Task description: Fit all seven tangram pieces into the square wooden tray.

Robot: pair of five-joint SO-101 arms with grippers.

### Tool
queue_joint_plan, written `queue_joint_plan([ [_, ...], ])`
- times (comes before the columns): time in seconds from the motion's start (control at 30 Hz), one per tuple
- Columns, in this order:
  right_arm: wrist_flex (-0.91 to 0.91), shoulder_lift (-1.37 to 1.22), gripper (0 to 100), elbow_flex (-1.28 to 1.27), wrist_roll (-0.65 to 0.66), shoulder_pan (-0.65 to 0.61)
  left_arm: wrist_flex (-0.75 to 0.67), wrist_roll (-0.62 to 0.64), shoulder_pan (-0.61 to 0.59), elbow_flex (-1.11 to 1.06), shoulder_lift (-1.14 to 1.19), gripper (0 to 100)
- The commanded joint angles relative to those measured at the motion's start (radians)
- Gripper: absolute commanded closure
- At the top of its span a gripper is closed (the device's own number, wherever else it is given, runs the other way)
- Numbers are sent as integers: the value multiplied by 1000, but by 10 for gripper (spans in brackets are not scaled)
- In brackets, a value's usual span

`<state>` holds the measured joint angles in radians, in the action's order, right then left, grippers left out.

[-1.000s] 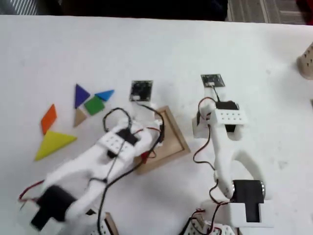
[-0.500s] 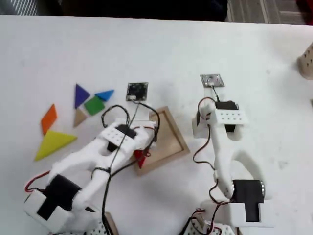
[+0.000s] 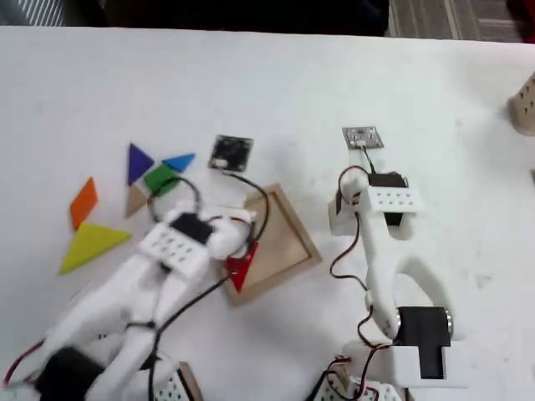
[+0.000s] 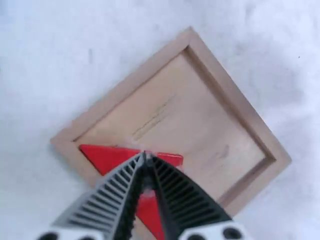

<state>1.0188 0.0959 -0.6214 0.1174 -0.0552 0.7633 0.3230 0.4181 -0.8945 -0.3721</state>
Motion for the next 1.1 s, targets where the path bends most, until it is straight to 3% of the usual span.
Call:
queue_joint_plan([
  [0.0,-24,8,979,5,11,2,29,-72,-122,-69,-263,977],
  [0.1,-24,8,979,5,11,2,34,-132,-277,-121,-403,977],
  [0.3,-10,18,976,17,15,-22,28,-157,-713,-215,-616,976],
  [0.5,61,8,978,54,78,-160,28,-186,-1024,-235,-611,969],
  [0.7,1,-33,978,2,81,-189,26,-339,-1081,-221,-384,800],
  [0.8,-2,-51,978,-3,81,-177,-2,-503,-1081,-175,-263,735],
  [1.07,-2,-51,978,-6,83,-166,-48,-694,-1082,-12,30,728],
])
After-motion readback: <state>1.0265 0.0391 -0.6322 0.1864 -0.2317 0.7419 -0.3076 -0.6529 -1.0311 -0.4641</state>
